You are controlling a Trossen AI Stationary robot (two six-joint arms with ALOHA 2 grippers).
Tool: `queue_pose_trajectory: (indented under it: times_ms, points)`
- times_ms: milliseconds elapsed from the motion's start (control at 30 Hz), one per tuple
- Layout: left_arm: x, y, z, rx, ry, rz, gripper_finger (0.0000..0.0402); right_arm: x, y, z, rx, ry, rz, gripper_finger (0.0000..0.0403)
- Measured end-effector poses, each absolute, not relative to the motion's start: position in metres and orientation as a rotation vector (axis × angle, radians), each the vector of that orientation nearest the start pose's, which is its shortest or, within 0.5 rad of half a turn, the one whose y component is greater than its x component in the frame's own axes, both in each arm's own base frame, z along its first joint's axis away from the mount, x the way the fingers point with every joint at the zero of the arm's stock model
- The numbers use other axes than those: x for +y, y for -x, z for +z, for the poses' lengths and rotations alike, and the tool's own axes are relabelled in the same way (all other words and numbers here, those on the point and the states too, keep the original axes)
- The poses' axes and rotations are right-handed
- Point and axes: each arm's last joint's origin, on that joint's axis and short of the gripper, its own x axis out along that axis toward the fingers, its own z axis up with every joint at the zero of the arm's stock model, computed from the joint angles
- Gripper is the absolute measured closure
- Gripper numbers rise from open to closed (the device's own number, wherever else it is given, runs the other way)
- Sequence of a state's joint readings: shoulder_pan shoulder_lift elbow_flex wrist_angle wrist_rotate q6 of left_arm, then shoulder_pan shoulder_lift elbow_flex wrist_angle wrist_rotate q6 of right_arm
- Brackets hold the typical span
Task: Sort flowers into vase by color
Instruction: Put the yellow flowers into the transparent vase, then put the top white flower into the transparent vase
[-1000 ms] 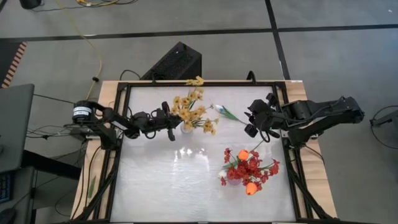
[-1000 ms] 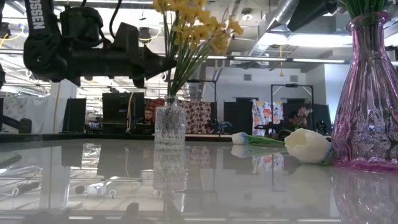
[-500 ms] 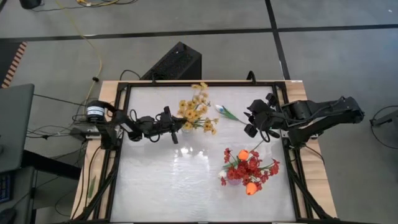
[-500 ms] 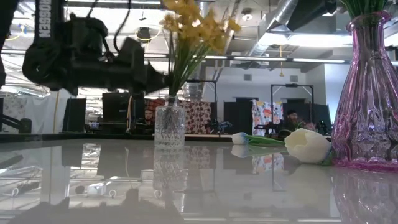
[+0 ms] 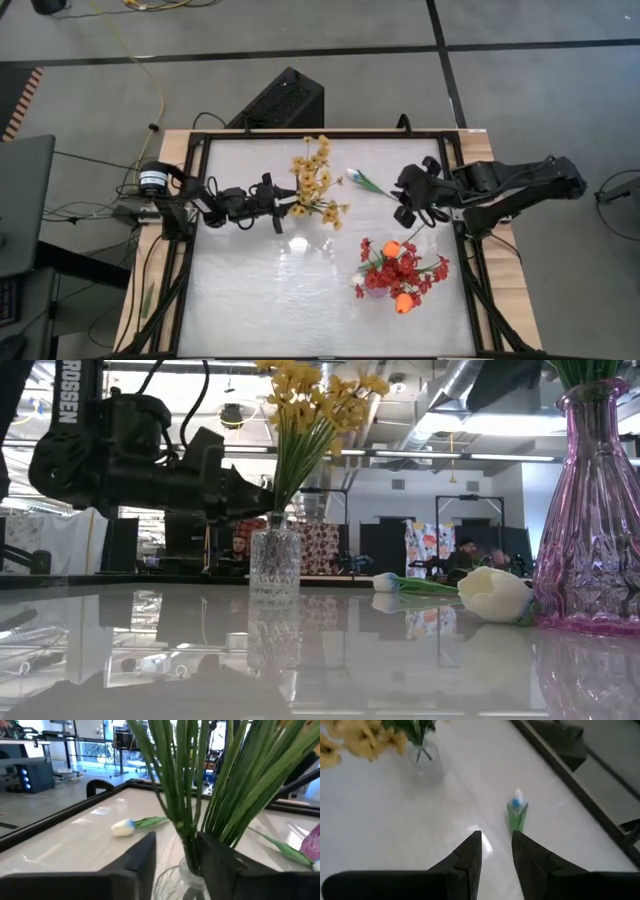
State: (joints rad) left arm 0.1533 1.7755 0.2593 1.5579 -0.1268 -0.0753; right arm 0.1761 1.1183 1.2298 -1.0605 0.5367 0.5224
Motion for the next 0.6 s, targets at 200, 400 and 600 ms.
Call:
queue_pose_trajectory:
  times_ms: [200, 400, 600]
  points:
    - [0.039, -0.221, 0.135, -0.089, 0.080, 0.262, 0.0226, -0.003, -0.197, 0.318, 0.912, -0.251, -0.573, 0.0280]
    - [0.035, -0.205, 0.151, -0.089, 0.096, 0.220, 0.0217, -0.030, -0.196, 0.269, 1.021, -0.356, -0.589, 0.0283]
    - [0.029, -0.196, 0.164, -0.047, 0.141, 0.154, 0.0218, -0.046, -0.193, 0.220, 1.021, -0.454, -0.522, 0.0283]
